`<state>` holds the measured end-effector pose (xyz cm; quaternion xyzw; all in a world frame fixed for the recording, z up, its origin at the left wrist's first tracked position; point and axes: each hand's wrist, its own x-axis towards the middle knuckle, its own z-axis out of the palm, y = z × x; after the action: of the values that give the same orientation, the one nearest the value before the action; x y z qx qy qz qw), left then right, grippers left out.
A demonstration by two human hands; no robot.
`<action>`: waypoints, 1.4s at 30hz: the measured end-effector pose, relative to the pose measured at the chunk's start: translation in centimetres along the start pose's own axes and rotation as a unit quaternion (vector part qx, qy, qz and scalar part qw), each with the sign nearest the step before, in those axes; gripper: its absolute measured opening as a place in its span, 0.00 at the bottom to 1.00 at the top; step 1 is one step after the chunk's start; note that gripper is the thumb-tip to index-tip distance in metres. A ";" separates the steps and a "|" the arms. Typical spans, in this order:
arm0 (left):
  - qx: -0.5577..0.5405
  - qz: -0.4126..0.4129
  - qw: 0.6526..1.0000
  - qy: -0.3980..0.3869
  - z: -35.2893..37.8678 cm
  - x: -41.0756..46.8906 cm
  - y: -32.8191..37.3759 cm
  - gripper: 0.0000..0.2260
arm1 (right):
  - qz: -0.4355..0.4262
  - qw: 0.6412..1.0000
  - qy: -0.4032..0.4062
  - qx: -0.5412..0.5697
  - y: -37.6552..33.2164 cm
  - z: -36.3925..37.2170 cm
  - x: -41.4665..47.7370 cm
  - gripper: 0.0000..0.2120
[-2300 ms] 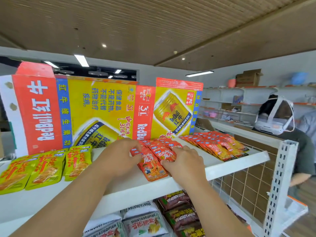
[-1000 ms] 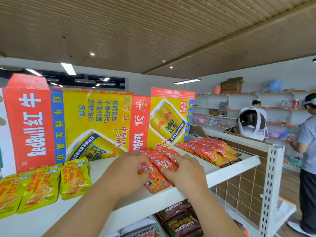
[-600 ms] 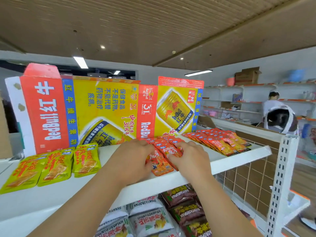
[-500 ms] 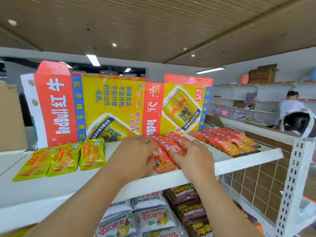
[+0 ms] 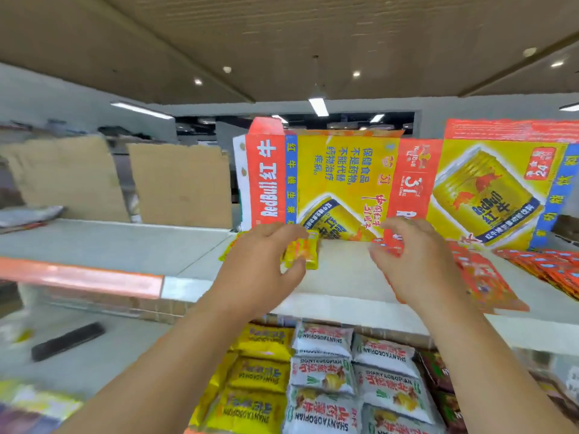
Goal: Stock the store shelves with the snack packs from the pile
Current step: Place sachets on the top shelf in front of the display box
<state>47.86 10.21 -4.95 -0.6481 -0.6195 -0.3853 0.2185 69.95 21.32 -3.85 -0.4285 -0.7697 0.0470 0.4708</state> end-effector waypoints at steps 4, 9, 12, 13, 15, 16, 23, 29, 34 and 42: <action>0.055 -0.062 0.996 0.024 -7.5 -2.4 -4.9 0.16 | -0.111 0.991 -0.049 0.064 -9.6 4.5 0.6 0.17; 0.119 -0.165 0.979 0.029 -16.5 -7.8 -12.9 0.15 | -0.206 0.965 -0.119 0.114 -21.5 10.8 -0.7 0.17; 0.150 -0.213 0.965 0.033 -22.2 -11.0 -17.8 0.16 | -0.221 0.949 -0.178 0.137 -28.5 14.3 -2.0 0.15; 0.156 -0.231 0.960 0.033 -24.1 -12.0 -19.4 0.16 | -0.225 0.945 -0.190 0.146 -30.7 15.5 -2.4 0.15; 0.159 -0.264 0.951 0.033 -27.7 -13.9 -22.3 0.16 | -0.239 0.938 -0.200 0.154 -34.7 17.7 -3.2 0.14; 0.157 -0.276 0.947 0.036 -29.2 -14.7 -23.6 0.17 | -0.245 0.935 -0.205 0.153 -36.4 18.8 -3.6 0.13; 0.155 -0.338 0.928 0.035 -35.6 -19.0 -31.1 0.14 | -0.247 0.923 -0.262 0.133 -44.7 25.6 -4.6 0.12; 0.152 -0.362 0.920 0.017 -36.7 -20.1 -37.0 0.15 | -0.240 0.913 -0.305 0.123 -48.4 31.6 -3.3 0.12; 0.158 -0.366 0.917 0.004 -35.8 -18.0 -42.2 0.13 | -0.251 0.898 -0.347 0.094 -50.5 36.5 0.1 0.12; 0.197 -0.370 0.907 -0.039 -35.5 -11.0 -50.7 0.17 | -0.280 0.872 -0.393 0.080 -55.8 44.0 9.4 0.08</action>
<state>-8.85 -16.84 -1.67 -0.3304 -0.8863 -0.2831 0.1587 0.16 7.45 4.91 -0.1022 -0.9726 0.1389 0.1560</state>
